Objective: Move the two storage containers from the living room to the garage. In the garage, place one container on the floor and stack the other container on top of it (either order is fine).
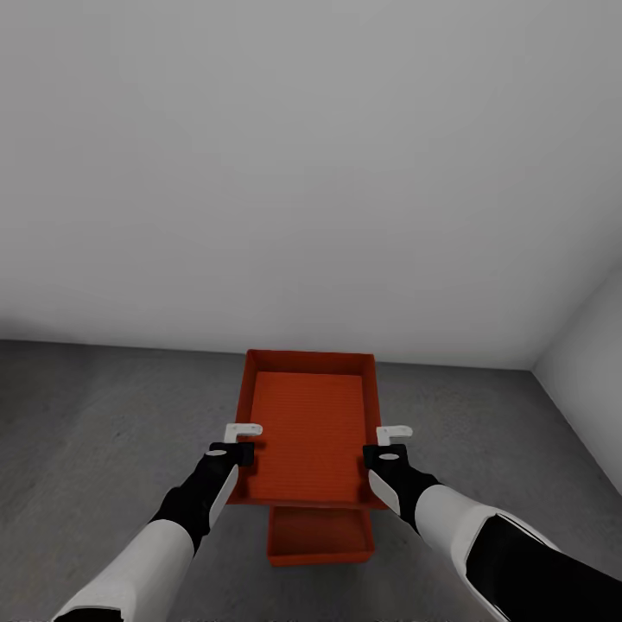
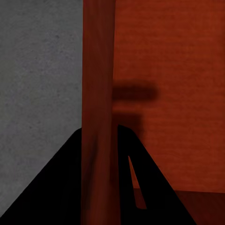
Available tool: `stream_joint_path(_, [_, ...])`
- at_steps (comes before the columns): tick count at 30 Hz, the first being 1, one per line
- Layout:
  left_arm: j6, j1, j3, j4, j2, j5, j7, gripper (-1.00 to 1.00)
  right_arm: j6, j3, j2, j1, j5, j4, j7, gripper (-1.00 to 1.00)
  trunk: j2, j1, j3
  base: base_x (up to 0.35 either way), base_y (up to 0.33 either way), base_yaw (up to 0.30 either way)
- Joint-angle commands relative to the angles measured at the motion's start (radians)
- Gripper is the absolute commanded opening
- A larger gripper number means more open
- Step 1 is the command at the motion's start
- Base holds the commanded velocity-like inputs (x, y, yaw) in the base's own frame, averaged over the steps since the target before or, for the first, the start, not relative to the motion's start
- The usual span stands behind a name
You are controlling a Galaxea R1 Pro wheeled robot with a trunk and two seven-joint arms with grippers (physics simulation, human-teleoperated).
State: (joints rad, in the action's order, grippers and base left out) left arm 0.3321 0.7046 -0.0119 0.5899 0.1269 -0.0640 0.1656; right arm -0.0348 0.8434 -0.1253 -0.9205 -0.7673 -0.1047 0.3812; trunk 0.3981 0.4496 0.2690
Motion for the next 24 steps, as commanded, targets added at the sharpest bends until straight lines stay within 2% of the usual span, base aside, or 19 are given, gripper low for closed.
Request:
stream_joint_path(1, [0.025,0.000,-0.002,-0.001,0.016,-0.008,0.002,-1.00,0.004,0.011,-0.001,-0.001,0.019,-0.026,0.022,-1.00,0.002,0.000,0.004,0.000,0.000,0.000])
stream_joint_path(14, [0.025,0.000,-0.002,-0.001,0.016,-0.008,0.002,-1.00,0.004,0.011,-0.001,-0.001,0.019,-0.026,0.022,-1.00,0.002,0.000,0.024,0.000,0.000,0.001])
stream_joint_path(24, [0.025,0.000,-0.002,-0.001,0.016,-0.008,0.002,-1.00,0.003,0.011,0.000,-0.001,0.019,-0.026,0.022,-1.00,0.002,0.000,0.025,0.000,0.000,0.001])
